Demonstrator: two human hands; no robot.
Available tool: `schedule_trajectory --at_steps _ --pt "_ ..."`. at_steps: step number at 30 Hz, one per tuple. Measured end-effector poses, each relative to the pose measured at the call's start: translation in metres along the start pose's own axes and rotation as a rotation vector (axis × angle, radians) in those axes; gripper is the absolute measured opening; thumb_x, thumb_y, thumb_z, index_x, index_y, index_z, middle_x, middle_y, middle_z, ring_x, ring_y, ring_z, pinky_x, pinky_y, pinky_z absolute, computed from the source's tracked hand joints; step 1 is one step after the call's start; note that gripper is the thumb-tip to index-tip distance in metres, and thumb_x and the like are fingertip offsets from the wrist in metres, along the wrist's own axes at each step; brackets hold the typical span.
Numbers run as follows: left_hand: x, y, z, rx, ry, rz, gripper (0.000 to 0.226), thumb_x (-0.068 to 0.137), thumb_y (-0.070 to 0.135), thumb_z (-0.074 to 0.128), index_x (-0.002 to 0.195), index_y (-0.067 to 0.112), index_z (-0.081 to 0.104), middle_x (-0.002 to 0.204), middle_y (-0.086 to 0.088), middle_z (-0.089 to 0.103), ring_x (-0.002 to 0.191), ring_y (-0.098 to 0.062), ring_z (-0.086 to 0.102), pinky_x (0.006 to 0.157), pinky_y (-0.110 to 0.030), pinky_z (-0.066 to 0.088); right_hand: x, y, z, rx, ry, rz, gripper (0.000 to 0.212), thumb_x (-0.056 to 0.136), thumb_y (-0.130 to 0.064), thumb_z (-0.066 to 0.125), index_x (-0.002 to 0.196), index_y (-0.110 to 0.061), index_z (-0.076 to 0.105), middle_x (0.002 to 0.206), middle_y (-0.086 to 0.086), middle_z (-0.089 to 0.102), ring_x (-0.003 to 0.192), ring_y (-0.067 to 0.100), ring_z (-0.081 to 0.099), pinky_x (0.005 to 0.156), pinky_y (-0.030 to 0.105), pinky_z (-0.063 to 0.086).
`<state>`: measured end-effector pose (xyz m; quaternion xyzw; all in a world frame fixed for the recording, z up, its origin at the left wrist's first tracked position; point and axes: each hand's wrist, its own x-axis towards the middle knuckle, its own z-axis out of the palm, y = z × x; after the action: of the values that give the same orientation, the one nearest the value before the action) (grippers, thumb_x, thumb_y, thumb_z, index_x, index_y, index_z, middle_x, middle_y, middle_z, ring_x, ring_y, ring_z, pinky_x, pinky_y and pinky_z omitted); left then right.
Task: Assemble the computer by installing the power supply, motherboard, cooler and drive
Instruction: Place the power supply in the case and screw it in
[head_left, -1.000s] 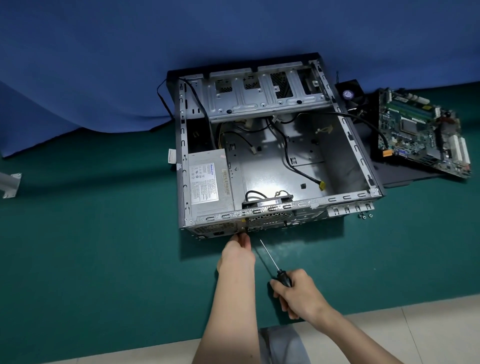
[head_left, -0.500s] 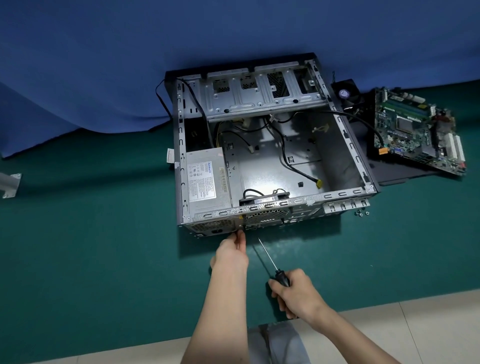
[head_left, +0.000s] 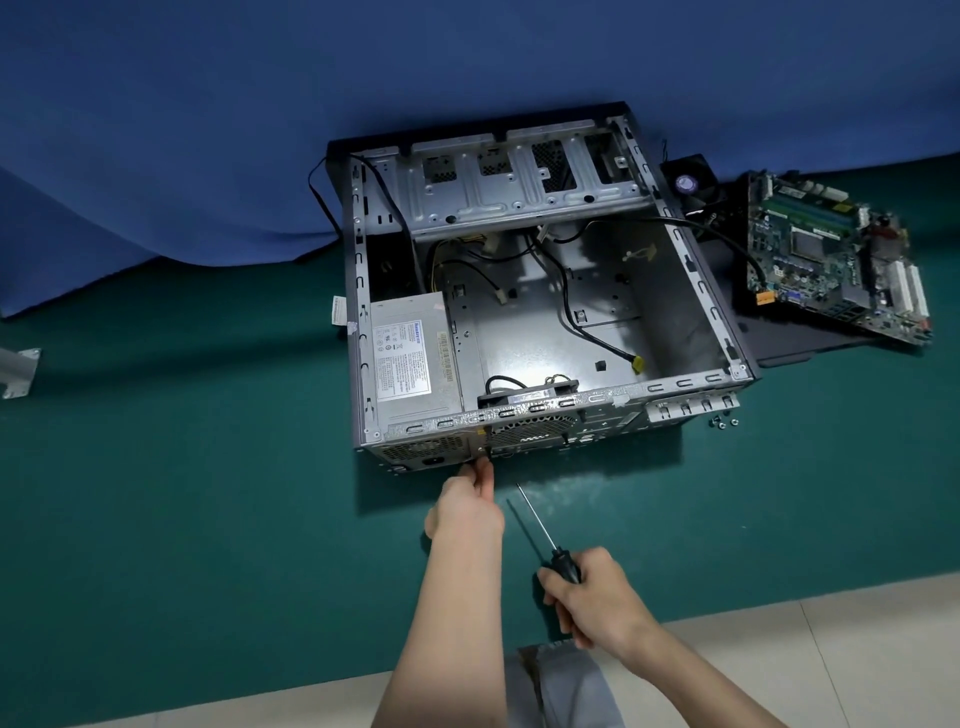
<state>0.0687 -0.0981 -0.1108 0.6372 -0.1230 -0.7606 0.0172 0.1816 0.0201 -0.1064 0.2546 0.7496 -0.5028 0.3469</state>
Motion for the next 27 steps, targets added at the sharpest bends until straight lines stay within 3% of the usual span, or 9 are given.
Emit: schedule_trajectory --at_steps 3,5,6,8,11,17,27 --pt "-0.002 0.005 -0.01 0.277 -0.069 -0.053 0.026 0.095 -0.008 0.043 0.119 -0.008 0.054 0.102 -0.019 0.063 0.089 -0.026 0.065 0.086 -0.037 0.05 0.0 0.0 0.001 -0.005 -0.006 -0.003 0.035 0.093 -0.017 0.058 0.06 -0.008 0.053 0.044 0.008 0.052 0.03 0.017 0.04 0.036 0.021 0.032" --pt "-0.003 0.011 -0.017 0.404 -0.119 -0.082 0.025 0.097 -0.003 0.042 0.117 -0.004 0.056 0.109 -0.014 0.063 0.107 -0.024 0.061 0.091 -0.036 0.048 0.002 -0.003 0.003 0.008 -0.002 -0.018 0.03 0.092 -0.02 0.06 0.066 -0.009 0.051 0.046 0.007 0.053 0.031 0.018 0.041 0.036 0.021 0.032" --pt "-0.006 0.017 -0.017 0.457 -0.138 -0.107 0.021 0.098 0.0 0.042 0.111 0.0 0.058 0.107 -0.01 0.063 0.104 -0.02 0.061 0.089 -0.033 0.048 0.004 -0.005 0.005 0.021 0.008 -0.026 0.027 0.092 -0.022 0.061 0.071 -0.01 0.051 0.047 0.007 0.053 0.031 0.019 0.041 0.035 0.02 0.031" --pt "-0.006 0.022 -0.019 0.529 -0.17 -0.116 0.016 0.097 0.005 0.044 0.093 0.005 0.059 0.093 -0.002 0.062 0.081 -0.013 0.059 0.074 -0.025 0.045 0.008 -0.011 0.007 0.038 0.029 -0.043 0.024 0.092 -0.026 0.06 0.079 -0.009 0.05 0.049 0.006 0.054 0.031 0.02 0.043 0.033 0.019 0.03" --pt "0.001 0.028 -0.024 0.541 -0.215 -0.116 0.019 0.096 0.005 0.043 0.081 0.005 0.056 0.072 0.0 0.05 0.059 -0.01 0.042 0.057 -0.022 0.031 0.014 -0.019 0.012 0.002 0.031 -0.096 0.025 0.095 -0.028 0.056 0.083 -0.007 0.053 0.05 0.006 0.054 0.031 0.02 0.046 0.033 0.019 0.031" --pt "0.011 0.037 -0.034 0.541 -0.318 -0.141 0.019 0.095 0.007 0.042 0.083 0.003 0.057 0.051 0.002 0.037 0.042 -0.009 0.03 0.051 -0.022 0.024 0.023 -0.028 0.023 -0.032 0.005 -0.108 0.03 0.095 -0.03 0.058 0.073 -0.008 0.055 0.049 0.006 0.055 0.029 0.015 0.044 0.033 0.019 0.032" --pt "0.013 0.043 -0.033 0.635 -0.366 -0.123 0.017 0.093 0.004 0.043 0.088 0.001 0.059 0.05 0.003 0.034 0.037 -0.008 0.029 0.05 -0.022 0.024 0.029 -0.031 0.035 -0.013 0.009 -0.113 0.032 0.096 -0.029 0.056 0.072 -0.009 0.052 0.049 0.006 0.053 0.03 0.016 0.042 0.035 0.019 0.033"
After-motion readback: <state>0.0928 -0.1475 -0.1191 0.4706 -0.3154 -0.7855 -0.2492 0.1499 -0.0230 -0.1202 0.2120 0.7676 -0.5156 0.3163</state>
